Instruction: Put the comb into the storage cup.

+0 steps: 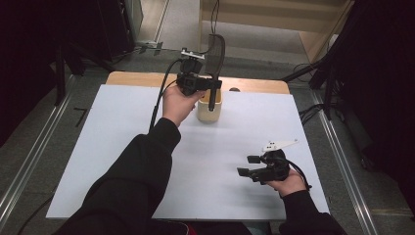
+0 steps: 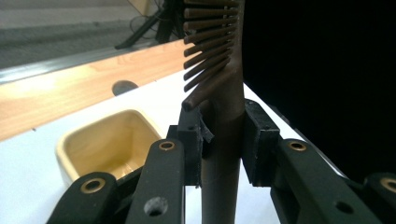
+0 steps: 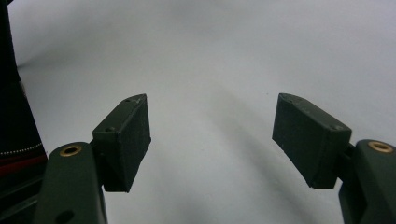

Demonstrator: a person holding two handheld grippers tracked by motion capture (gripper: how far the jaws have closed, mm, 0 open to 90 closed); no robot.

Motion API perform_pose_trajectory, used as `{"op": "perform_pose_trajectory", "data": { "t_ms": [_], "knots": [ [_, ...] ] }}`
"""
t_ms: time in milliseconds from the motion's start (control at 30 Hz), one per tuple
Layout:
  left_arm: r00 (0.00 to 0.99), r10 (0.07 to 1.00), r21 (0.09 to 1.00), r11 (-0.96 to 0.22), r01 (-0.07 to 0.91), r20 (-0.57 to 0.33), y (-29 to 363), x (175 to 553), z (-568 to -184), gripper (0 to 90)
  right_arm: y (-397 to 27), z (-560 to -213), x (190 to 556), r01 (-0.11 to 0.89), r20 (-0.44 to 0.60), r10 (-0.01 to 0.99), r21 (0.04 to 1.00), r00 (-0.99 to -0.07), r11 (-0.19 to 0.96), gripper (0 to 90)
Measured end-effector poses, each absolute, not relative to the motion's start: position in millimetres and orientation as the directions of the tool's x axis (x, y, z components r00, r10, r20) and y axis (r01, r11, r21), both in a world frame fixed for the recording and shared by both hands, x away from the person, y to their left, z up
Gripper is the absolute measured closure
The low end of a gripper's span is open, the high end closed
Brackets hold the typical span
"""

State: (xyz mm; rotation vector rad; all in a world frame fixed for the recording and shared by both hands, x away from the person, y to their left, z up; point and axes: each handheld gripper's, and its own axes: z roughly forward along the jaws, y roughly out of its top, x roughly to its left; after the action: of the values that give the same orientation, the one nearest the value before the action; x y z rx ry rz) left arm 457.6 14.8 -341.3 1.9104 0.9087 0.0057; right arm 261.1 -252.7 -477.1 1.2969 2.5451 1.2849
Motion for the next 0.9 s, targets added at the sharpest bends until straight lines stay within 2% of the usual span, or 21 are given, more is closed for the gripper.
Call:
{"op": "perform_pose_trajectory", "data": {
  "t_ms": [367,900],
  "knots": [
    [0.720,0.609,0.787,-0.240,0.568,-0.334,9.5,468.8,-341.1,72.7,-262.1,-477.8,256.2,0.686,0.350,0.683,0.660,-0.641,0.306,25.9],
    [0.695,0.632,0.805,-0.182,0.565,-0.345,11.3,489.2,-340.2,72.7,-263.9,-476.2,253.3,0.677,0.339,0.683,0.668,-0.647,0.309,25.9]
  ]
}}
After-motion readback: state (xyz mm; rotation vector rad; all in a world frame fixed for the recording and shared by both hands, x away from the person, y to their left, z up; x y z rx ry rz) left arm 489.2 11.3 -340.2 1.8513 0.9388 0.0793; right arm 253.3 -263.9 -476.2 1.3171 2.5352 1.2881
